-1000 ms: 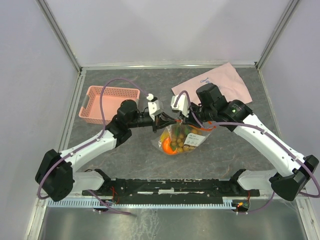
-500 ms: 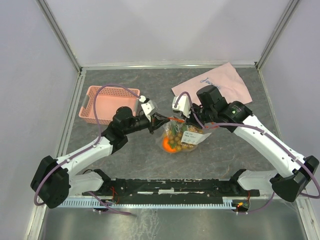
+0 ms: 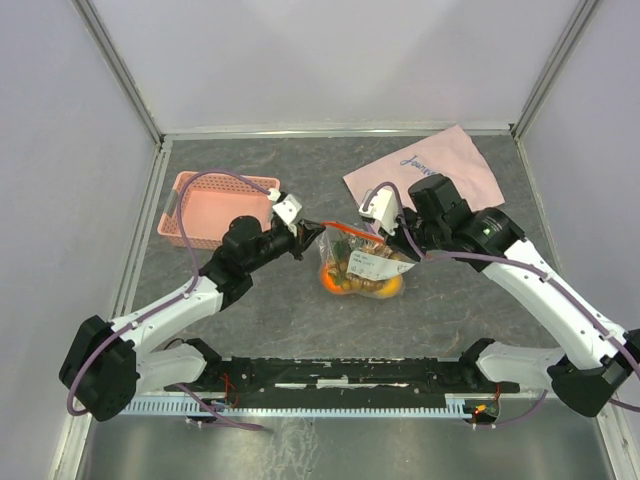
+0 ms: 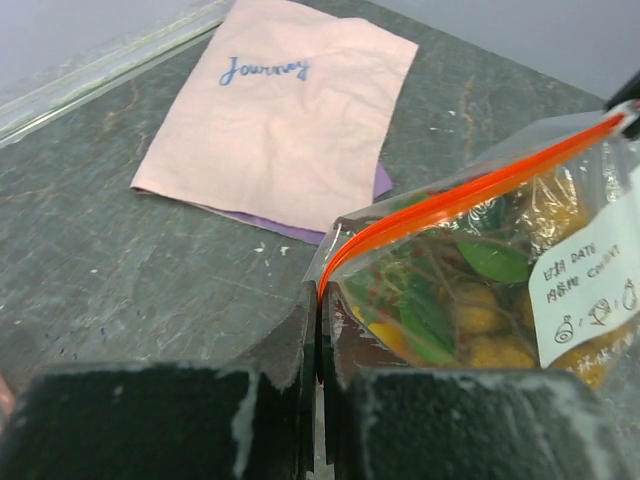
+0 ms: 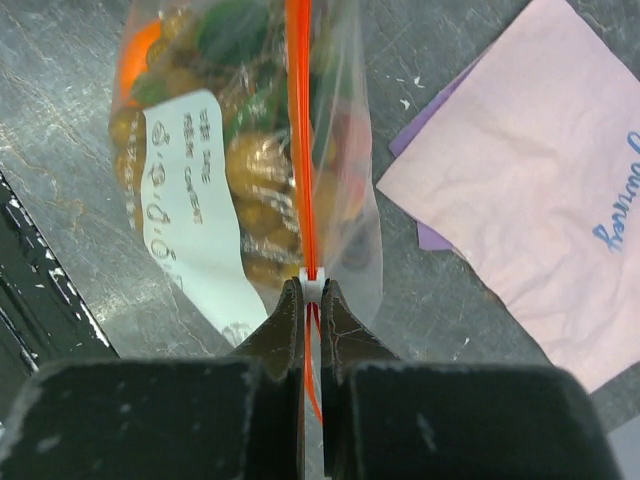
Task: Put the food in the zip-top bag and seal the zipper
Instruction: Zip the zipper food storage bag at the center of the board, then place the zipper food storage bag at the center of the board.
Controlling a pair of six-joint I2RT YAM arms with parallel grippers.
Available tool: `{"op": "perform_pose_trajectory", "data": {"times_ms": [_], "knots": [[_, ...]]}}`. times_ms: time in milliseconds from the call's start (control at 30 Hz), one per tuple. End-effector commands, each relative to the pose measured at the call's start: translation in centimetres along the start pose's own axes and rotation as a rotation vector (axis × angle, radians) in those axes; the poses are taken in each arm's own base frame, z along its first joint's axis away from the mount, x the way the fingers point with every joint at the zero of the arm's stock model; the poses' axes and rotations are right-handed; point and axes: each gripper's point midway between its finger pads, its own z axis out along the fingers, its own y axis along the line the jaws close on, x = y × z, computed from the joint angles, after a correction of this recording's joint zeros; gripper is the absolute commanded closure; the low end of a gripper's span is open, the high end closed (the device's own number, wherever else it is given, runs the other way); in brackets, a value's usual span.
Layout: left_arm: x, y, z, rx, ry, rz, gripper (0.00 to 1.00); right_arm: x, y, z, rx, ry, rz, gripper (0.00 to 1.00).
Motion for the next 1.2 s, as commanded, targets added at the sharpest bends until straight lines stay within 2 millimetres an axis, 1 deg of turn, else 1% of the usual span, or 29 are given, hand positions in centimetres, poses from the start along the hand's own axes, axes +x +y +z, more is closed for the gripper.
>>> {"op": "perform_pose_trajectory", "data": {"times_ms": [0,233,333,433,500,567,700,767,833,867,933,1000,1067,1167], "knots": [[-1.3,3.8,-0.8,-0.202,-0.041,-0.021,0.97,1.3,-0.7,-2.5,0.095,0.022,0.062,0.98],[-1.6,6.1,-2.0,-0.349,-0.058,-0.047,0.97,2.9,-1.1,-3.0,0.155,0.048,0.106,0.98],[-1.6,6.9,-2.5,-0.408,-0.054,-0.062,0.97,3.1,-2.0,-2.9,0.209,0.060,0.123,0.98],[-1.8,7.9,-3.3,-0.477,-0.066,-0.080,0.97,2.8,-3.0,-2.5,0.248,0.059,0.129,0.98],[-1.9,8.2,-3.7,-0.498,-0.073,-0.077,0.97,1.8,-3.1,-1.9,0.235,0.020,0.131,0.98],[-2.1,8.5,-4.1,-0.520,-0.083,-0.074,0.97,-0.1,-3.0,-1.1,0.198,-0.042,0.128,0.98],[-3.8,8.6,-4.2,-0.526,-0.116,-0.062,0.97,-4.3,-3.2,0.2,0.130,-0.177,0.099,0.98],[-4.9,8.9,-4.7,-0.548,-0.141,-0.066,0.97,-6.1,-2.9,0.7,0.080,-0.230,0.083,0.98],[-5.7,9.4,-5.5,-0.588,-0.179,-0.075,0.97,-7.3,-2.8,1.2,0.056,-0.274,0.073,0.99],[-5.9,9.6,-6.0,-0.612,-0.203,-0.084,0.97,-7.6,-2.9,1.6,0.059,-0.290,0.071,0.98],[-5.4,10.0,-6.9,-0.652,-0.229,-0.112,0.97,-8.2,-3.1,2.2,0.067,-0.336,0.064,0.98],[-4.7,10.0,-7.6,-0.670,-0.233,-0.156,0.97,-7.9,-1.8,2.8,-0.001,-0.350,0.044,0.98],[-3.6,9.6,-8.0,-0.668,-0.217,-0.209,0.96,-7.2,0.1,3.5,-0.089,-0.345,0.038,0.98],[-1.7,8.6,-8.5,-0.640,-0.194,-0.298,0.90,-6.0,2.0,4.3,-0.166,-0.339,0.068,0.95]]}}
